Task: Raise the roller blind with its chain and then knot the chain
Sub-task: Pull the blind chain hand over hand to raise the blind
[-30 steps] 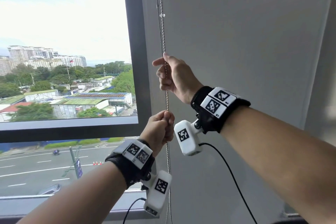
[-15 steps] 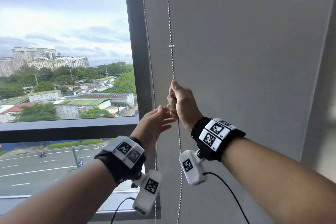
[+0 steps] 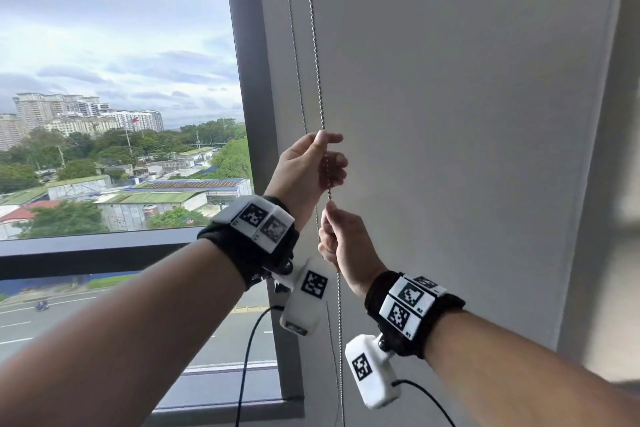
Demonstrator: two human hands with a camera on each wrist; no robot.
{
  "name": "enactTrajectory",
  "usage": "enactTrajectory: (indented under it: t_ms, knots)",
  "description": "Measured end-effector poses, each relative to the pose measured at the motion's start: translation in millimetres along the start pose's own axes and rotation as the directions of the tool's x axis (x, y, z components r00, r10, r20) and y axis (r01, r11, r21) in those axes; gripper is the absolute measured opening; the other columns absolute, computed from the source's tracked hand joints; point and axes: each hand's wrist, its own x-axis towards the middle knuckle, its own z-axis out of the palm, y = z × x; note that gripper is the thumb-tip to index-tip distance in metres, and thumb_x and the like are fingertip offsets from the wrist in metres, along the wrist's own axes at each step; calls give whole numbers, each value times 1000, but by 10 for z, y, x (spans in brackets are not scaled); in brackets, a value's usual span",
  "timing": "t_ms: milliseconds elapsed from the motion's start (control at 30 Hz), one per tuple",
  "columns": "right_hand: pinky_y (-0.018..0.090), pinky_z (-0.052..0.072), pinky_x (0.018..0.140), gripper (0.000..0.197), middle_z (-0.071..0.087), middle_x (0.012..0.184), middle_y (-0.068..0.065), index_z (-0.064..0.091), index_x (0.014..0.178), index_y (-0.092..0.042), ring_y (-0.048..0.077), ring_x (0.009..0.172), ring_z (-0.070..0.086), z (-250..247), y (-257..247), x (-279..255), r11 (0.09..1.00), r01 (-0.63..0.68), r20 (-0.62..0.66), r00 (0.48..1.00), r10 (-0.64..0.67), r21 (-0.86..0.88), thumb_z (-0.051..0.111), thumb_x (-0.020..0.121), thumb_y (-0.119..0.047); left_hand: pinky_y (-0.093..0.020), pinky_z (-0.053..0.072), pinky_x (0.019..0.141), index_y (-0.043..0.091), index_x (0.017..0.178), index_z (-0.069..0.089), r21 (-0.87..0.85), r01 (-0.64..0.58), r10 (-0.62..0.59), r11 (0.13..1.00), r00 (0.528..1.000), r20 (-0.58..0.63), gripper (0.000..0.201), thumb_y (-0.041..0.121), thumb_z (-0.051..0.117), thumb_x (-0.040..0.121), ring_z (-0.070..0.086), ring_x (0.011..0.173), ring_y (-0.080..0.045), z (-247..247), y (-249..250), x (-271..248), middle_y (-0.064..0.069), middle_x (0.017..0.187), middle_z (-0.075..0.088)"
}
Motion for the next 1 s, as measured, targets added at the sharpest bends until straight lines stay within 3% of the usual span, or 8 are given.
enactTrajectory:
  t_ms: [200, 333, 400, 467, 567, 667, 800, 1000]
  knots:
    - [35, 8, 49, 44, 24, 51, -4, 32, 61, -23, 12, 45, 16, -43, -4, 6, 1000, -6, 12, 1000, 6, -3, 37, 103, -35, -27, 25, 46, 12, 79, 51, -20, -35, 34, 999, 998, -45, 22, 18, 39, 96, 27, 47, -15, 73, -47, -8, -2, 52, 33]
    - [27, 29, 43, 42, 31, 51, 6, 42, 65, -14, 15, 43, 31, -118, -20, 38, 996, 72, 45, 997, -70, -53, 44, 98, -39, -26, 22, 43, 14, 79, 49, -9, -45, 45, 999, 997, -55, 23, 21, 38, 97, 23, 43, -13, 81, -65, -50, 2, 48, 28]
    - [40, 51, 51, 39, 48, 59, 16, 53, 76, -6, 25, 48, 51, -161, -61, 84, 987, 131, 53, 991, -127, -90, 48, 92, -42, -28, 17, 45, 16, 77, 49, -19, -33, 32, 999, 998, -61, 23, 21, 38, 97, 22, 43, -13, 53, -64, -58, 0, 51, 26]
    - [50, 57, 67, 36, 60, 71, 16, 60, 88, -6, 27, 63, 62, -196, -130, 164, 979, 160, 40, 987, -156, -123, 49, 91, -40, -31, 13, 47, 16, 77, 49, -36, -29, 27, 999, 998, -49, 22, 22, 39, 96, 20, 44, -13, 17, -92, -78, 0, 51, 25]
    - [36, 57, 71, 28, 67, 78, 2, 61, 97, -8, 15, 72, 64, -193, -333, 286, 965, 218, 23, 976, -217, -148, 45, 89, -30, -26, 18, 43, 16, 77, 51, -66, -28, 25, 997, 999, -43, 23, 21, 40, 96, 22, 43, -12, -37, -170, -137, -1, 53, 26]
    - [24, 53, 65, 32, 65, 81, 1, 61, 103, -7, 12, 75, 64, -137, -573, 385, 954, 256, 0, 966, -259, -154, 40, 86, -23, -23, 22, 40, 16, 79, 54, -54, -3, 0, 999, 999, -49, 25, 20, 38, 98, 24, 42, -11, -84, -288, -243, 1, 52, 28]
    - [46, 55, 75, 34, 64, 82, 12, 60, 111, 0, 26, 81, 65, -10, -840, 493, 938, 300, 17, 953, -302, -173, 38, 97, -21, -28, 20, 44, 16, 77, 53, 2, 58, -57, 998, 995, -87, 26, 22, 37, 97, 22, 45, -15, -170, -553, -461, -2, 51, 28]
    - [37, 54, 62, 31, 63, 72, 12, 60, 94, -4, 26, 65, 61, 135, -1016, 639, 944, 276, 39, 961, -273, -179, 36, 104, -19, -24, 21, 45, 15, 79, 51, 26, 138, -135, 990, 987, -91, 25, 24, 38, 98, 19, 49, -13, -311, -892, -752, -4, 58, 24]
